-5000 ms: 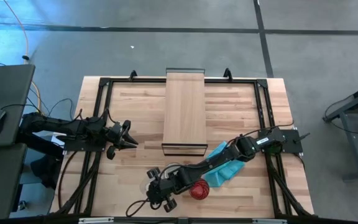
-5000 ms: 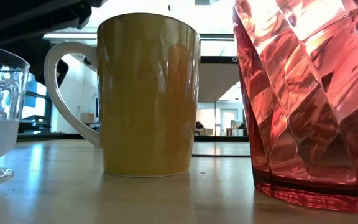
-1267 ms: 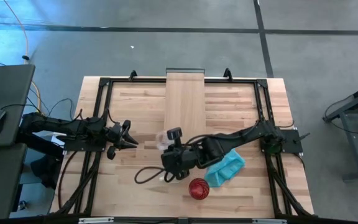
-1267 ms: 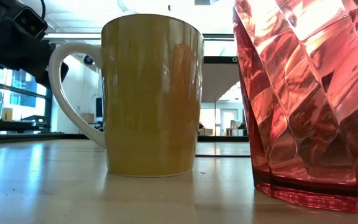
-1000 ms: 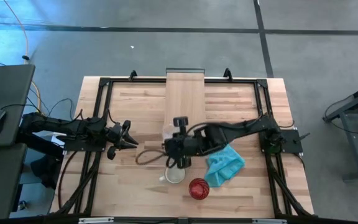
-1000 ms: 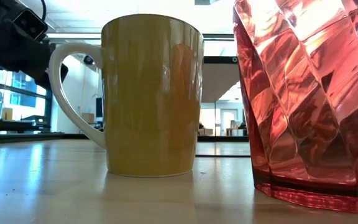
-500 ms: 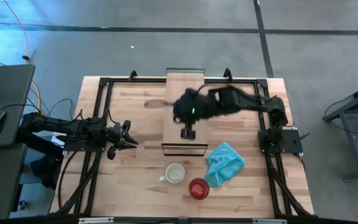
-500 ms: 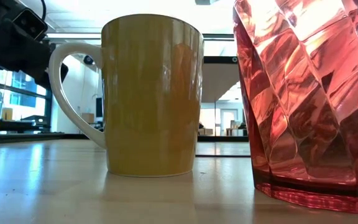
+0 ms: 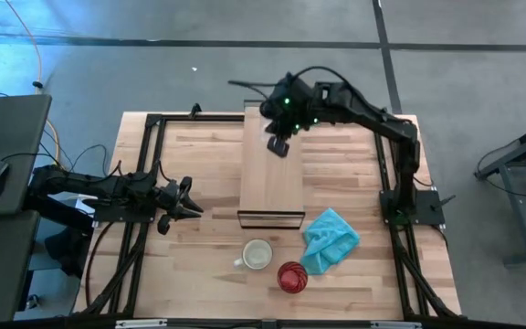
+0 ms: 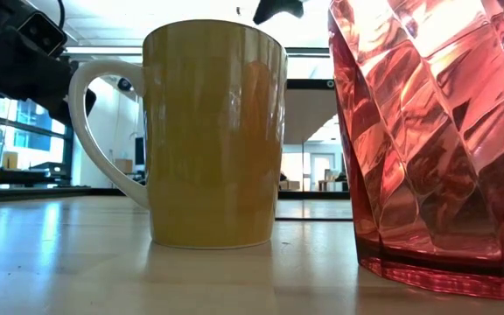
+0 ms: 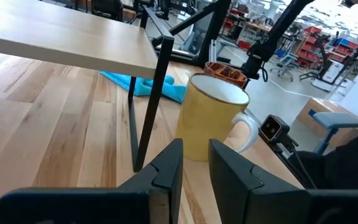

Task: Stack small to large cups/mugs on shelf
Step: Put the transparent cup on the shelf

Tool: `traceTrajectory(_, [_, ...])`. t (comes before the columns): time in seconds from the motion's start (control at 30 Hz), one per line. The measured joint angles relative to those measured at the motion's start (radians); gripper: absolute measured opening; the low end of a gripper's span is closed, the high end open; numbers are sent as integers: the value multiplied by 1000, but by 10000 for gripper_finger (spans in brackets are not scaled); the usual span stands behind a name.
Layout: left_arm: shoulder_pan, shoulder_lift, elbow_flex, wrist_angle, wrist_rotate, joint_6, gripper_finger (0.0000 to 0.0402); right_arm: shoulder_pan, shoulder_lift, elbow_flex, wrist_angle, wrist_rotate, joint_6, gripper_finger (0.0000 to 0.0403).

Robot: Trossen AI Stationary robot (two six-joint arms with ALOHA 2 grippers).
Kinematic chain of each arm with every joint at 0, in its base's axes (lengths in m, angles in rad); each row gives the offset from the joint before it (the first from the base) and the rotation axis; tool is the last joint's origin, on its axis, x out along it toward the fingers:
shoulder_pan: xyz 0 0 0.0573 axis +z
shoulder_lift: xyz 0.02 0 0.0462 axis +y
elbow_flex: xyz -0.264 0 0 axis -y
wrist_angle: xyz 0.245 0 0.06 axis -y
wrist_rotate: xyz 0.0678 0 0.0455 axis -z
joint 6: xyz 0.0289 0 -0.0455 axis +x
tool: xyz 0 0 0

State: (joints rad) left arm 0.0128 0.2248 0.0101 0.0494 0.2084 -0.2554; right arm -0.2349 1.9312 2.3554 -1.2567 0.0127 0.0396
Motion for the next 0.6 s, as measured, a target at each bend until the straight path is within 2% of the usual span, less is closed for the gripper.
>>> traceTrajectory(0.27, [0,0,0,1,0,0,67,-102,5,-1,5,-34,-13,0])
traceTrajectory(0.6, [0,0,0,0,-1,0,67,-153,98,-3,20,-74,-57,0])
